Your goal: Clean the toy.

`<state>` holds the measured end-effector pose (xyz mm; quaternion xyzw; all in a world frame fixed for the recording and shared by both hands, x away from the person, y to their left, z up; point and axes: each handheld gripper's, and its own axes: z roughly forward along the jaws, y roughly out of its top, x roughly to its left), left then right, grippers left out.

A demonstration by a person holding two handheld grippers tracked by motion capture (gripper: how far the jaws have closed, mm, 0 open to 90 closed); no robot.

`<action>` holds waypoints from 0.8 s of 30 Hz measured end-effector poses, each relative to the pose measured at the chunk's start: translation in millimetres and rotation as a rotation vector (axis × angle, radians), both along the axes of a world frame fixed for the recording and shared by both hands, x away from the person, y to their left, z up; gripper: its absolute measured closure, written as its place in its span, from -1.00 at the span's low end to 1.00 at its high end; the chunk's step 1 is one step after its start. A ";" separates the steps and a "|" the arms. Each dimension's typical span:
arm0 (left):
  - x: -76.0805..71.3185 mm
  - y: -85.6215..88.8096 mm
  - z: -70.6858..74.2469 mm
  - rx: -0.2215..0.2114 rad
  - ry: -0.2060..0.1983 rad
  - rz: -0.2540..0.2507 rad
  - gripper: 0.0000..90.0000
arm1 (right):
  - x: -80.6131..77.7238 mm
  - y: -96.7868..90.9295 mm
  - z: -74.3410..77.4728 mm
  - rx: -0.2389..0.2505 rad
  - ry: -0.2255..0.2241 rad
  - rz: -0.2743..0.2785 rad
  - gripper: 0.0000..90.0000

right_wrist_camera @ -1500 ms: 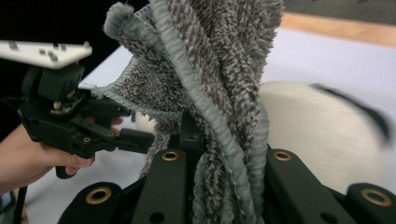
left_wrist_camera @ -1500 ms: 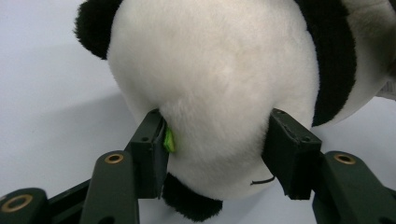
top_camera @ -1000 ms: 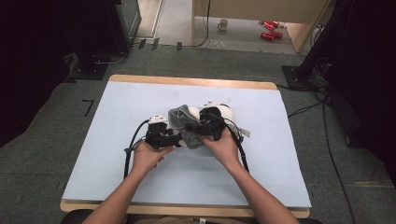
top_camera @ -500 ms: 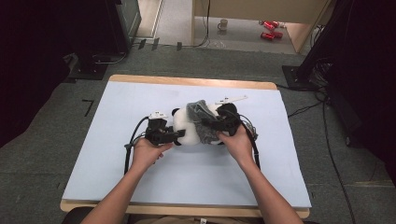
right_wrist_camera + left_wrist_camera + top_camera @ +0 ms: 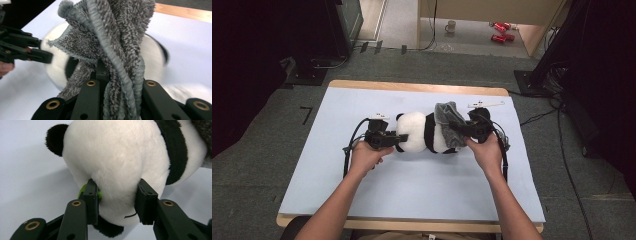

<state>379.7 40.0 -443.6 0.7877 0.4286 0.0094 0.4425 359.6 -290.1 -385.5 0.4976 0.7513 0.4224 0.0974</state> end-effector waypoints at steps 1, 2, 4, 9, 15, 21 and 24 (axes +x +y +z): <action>0.1 0.1 -0.3 -0.003 0.001 0.002 0.34 | 0.0 -5.1 -1.0 0.005 0.007 -0.010 0.72; 0.1 0.0 -0.5 -0.005 0.002 0.003 0.34 | 0.1 -10.6 -2.7 0.020 0.013 -0.019 0.72; -0.1 -0.2 -0.8 -0.007 0.000 0.003 0.34 | 0.3 -15.4 -4.7 0.036 0.024 -0.027 0.72; -0.8 1.1 -3.4 -0.022 -0.006 0.008 0.33 | -0.1 -27.6 -14.2 0.042 0.038 -0.060 0.73; -0.1 3.9 -3.4 -0.011 0.005 0.011 0.34 | 2.2 -45.0 -19.5 0.031 0.100 -0.132 0.74; -0.3 9.1 -3.0 -0.007 -0.011 0.010 0.32 | -3.0 -43.8 -0.7 0.083 0.047 -0.115 0.74; -1.4 9.8 -3.0 -0.010 -0.022 0.001 0.27 | -8.0 -28.1 10.4 0.104 0.028 -0.051 0.74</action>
